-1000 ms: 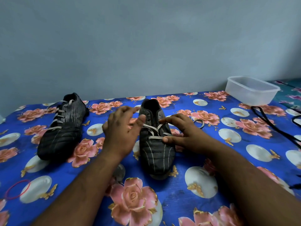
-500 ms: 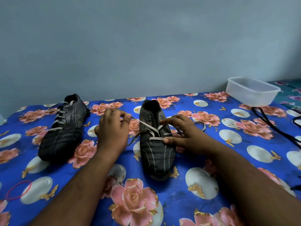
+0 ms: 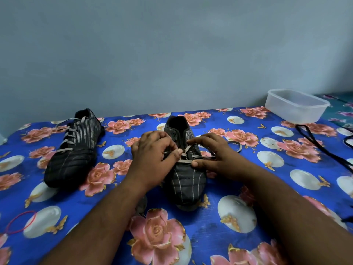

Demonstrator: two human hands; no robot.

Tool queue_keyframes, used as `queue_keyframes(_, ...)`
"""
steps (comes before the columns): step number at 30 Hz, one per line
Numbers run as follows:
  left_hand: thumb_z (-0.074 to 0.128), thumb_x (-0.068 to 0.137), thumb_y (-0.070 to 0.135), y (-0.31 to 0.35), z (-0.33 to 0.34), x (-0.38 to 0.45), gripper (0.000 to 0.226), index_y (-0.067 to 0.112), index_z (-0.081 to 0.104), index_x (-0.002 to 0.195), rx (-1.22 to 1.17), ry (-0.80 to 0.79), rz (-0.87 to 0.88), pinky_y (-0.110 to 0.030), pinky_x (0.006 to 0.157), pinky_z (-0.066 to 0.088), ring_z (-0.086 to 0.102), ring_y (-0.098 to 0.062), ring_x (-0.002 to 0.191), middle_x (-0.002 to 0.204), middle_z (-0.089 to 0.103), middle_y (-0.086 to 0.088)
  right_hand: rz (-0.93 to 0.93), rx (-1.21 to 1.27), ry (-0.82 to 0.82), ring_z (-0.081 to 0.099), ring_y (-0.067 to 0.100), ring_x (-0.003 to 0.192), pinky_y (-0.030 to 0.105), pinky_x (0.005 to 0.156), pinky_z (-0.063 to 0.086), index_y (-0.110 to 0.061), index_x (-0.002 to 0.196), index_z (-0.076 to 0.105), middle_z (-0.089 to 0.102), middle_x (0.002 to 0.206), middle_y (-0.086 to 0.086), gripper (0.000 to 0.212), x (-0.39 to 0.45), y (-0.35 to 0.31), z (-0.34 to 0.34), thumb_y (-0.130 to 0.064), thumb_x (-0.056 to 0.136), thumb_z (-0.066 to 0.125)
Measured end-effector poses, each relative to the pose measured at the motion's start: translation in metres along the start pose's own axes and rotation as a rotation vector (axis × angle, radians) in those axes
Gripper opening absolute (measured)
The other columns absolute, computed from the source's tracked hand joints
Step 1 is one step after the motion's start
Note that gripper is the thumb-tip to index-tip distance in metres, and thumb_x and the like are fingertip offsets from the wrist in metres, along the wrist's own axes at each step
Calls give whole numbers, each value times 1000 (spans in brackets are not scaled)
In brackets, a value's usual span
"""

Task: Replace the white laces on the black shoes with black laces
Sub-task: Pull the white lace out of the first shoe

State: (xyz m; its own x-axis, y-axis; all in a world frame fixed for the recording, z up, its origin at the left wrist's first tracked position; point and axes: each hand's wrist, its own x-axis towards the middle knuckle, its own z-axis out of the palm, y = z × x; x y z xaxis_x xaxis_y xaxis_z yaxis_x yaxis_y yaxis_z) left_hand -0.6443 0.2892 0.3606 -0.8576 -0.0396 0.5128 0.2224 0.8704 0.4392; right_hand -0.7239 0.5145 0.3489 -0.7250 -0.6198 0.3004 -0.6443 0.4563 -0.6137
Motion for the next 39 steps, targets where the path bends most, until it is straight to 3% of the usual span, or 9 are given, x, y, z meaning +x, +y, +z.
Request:
queue_keyframes(3,43,85,62,-7,-1,3,30,37,60,87,-17,13,-59,-40,102,25,42,-13,123,120,55,11,19,65,-18,37,6,132,41,109,45,-52,131,54,47,129,-11,61,-2,-2,-1,-66,75,71)
queue_keyframes(6,44,88,60,-18,-9,10,45,23,66,93,-80,189,-229,-43,99,35,46,-24,122,121,56,0,17,68,-19,37,5,132,43,110,44,-52,131,54,46,130,-12,59,-2,-3,-1,-63,77,73)
queue_keyframes(10,61,98,42,-26,-14,10,23,20,68,100,-22,218,-419,-46,100,33,40,-29,131,132,52,-4,25,54,-21,35,4,132,47,110,42,-53,131,53,46,130,-14,59,-3,-3,-1,-63,77,73)
queue_keyframes(14,47,90,69,-15,-10,5,49,33,66,117,-40,141,-175,-46,104,31,41,-21,130,132,55,6,30,53,-21,35,4,131,47,110,42,-53,132,53,46,130,-14,59,-3,-3,-2,-61,77,74)
queue_keyframes(18,40,82,76,-2,-3,1,47,41,68,96,18,-18,-26,-42,101,25,41,-8,124,119,56,18,14,17,-11,37,6,130,45,110,41,-50,133,54,48,128,-12,59,-2,-3,-2,-59,79,76)
queue_keyframes(23,52,85,58,1,-2,1,25,35,62,86,-25,-21,-3,-36,96,22,43,-7,118,113,54,18,15,30,-19,36,4,130,47,108,44,-51,133,53,47,129,-14,61,-1,-2,-1,-65,77,74)
queue_keyframes(30,44,85,64,-26,-12,11,36,30,55,89,-213,251,-269,-54,95,46,54,-27,111,110,50,6,17,43,-19,36,6,132,47,111,41,-54,132,52,46,130,-14,60,-2,0,-1,-66,77,73)
queue_keyframes(36,36,84,75,-11,-9,4,55,38,66,112,-42,101,-126,-47,107,30,42,-14,128,127,53,10,14,21,-13,37,7,132,42,114,35,-54,132,52,48,130,-14,60,-2,-1,-1,-66,77,73)
queue_keyframes(39,41,80,75,1,-5,0,48,40,68,98,40,-3,-39,-43,103,24,40,-7,122,112,54,21,6,18,-5,38,8,131,42,114,37,-52,133,52,48,128,-12,62,-2,-1,-1,-68,76,72)
